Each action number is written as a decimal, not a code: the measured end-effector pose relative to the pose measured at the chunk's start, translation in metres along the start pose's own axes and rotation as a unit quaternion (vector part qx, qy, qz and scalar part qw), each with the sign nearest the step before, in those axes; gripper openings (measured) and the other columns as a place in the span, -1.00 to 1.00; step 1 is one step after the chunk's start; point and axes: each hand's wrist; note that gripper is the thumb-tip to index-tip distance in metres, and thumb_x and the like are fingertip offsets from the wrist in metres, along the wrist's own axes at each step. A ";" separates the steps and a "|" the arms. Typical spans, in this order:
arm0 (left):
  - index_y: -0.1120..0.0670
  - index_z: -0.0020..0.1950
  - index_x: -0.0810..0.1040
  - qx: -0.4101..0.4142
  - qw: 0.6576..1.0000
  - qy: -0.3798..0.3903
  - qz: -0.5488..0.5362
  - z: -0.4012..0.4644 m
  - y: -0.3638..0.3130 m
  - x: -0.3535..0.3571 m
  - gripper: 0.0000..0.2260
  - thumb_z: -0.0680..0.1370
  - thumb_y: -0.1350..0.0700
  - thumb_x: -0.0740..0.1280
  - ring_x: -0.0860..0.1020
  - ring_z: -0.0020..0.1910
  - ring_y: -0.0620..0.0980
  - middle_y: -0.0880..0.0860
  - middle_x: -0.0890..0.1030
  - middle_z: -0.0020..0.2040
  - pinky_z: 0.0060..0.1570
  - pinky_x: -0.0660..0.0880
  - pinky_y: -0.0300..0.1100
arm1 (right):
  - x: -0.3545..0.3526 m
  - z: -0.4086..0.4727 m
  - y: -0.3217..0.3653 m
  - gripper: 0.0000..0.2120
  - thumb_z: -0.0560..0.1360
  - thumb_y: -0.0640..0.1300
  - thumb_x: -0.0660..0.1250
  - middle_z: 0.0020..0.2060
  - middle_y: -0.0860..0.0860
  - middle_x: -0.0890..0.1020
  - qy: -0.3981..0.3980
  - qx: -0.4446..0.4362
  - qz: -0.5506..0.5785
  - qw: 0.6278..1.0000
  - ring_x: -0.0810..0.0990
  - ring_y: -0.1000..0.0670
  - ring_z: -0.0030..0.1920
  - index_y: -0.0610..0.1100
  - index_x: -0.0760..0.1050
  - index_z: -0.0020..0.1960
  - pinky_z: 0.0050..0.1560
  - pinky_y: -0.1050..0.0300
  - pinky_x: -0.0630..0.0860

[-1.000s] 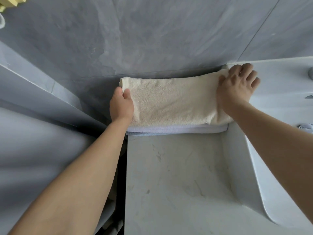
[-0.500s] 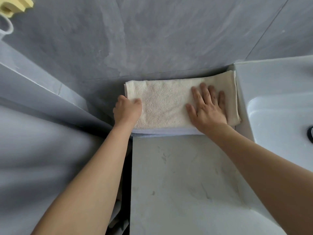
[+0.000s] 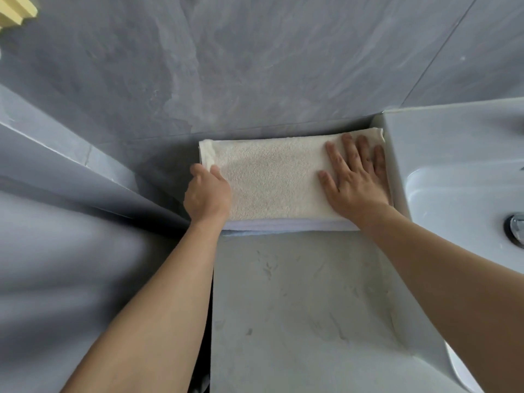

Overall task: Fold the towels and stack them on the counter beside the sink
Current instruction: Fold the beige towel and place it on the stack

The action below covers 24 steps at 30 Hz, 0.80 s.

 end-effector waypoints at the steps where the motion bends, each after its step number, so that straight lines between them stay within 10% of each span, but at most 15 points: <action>1: 0.16 0.25 0.32 0.017 0.999 -0.034 0.028 -0.002 -0.001 0.000 -0.74 0.68 0.01 0.11 0.53 0.08 0.23 0.19 0.55 0.15 -0.09 0.38 0.06 | 0.001 0.000 0.000 -0.36 0.57 0.29 -0.23 0.58 -0.01 -0.20 -0.001 -0.001 -0.002 1.000 -0.35 -0.04 0.54 0.09 -0.20 0.59 0.46 -0.09 -0.45; 4: 0.13 0.40 0.30 0.162 0.972 -0.125 0.118 -0.011 -0.005 0.000 -0.59 0.58 0.06 0.24 0.36 0.32 0.24 0.21 0.38 0.37 0.25 0.28 0.14 | 0.006 0.000 0.003 -0.35 0.55 0.29 -0.26 0.58 -0.01 -0.19 -0.008 0.003 -0.008 1.000 -0.34 -0.04 0.54 0.08 -0.19 0.59 0.42 -0.06 -0.50; 8: 0.07 0.52 0.27 0.432 0.892 -0.001 0.131 -0.035 -0.032 0.020 -0.51 0.61 -0.06 0.13 0.13 0.56 0.12 0.07 0.24 0.56 0.50 -0.05 0.25 | 0.008 0.001 0.004 -0.34 0.54 0.29 -0.26 0.58 -0.02 -0.14 -0.020 0.007 -0.013 1.000 -0.29 -0.04 0.55 0.08 -0.15 0.59 0.41 -0.04 -0.51; 12: -0.10 0.62 -0.01 0.388 0.899 0.115 0.169 -0.029 -0.035 0.041 -0.45 0.63 -0.20 -0.06 -0.16 0.60 -0.05 -0.10 -0.07 0.63 0.48 -0.27 0.27 | 0.008 0.000 0.000 -0.34 0.55 0.29 -0.26 0.58 -0.02 -0.14 -0.026 -0.009 -0.004 1.000 -0.26 -0.06 0.55 0.07 -0.14 0.59 0.43 -0.03 -0.50; 24: -0.07 0.60 -0.32 0.294 0.926 0.117 0.205 0.005 0.021 0.021 -0.36 0.62 -0.30 -0.21 -0.38 0.54 -0.13 -0.11 -0.37 0.59 0.50 -0.28 0.23 | 0.011 0.005 -0.005 -0.31 0.52 0.32 -0.27 0.58 -0.03 -0.10 -0.017 -0.023 0.012 1.000 -0.19 -0.10 0.56 0.09 -0.12 0.59 0.51 -0.11 -0.30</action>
Point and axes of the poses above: each hand's wrist, its own z-axis towards the middle knuckle, its own x-axis out of the palm, y = z × x
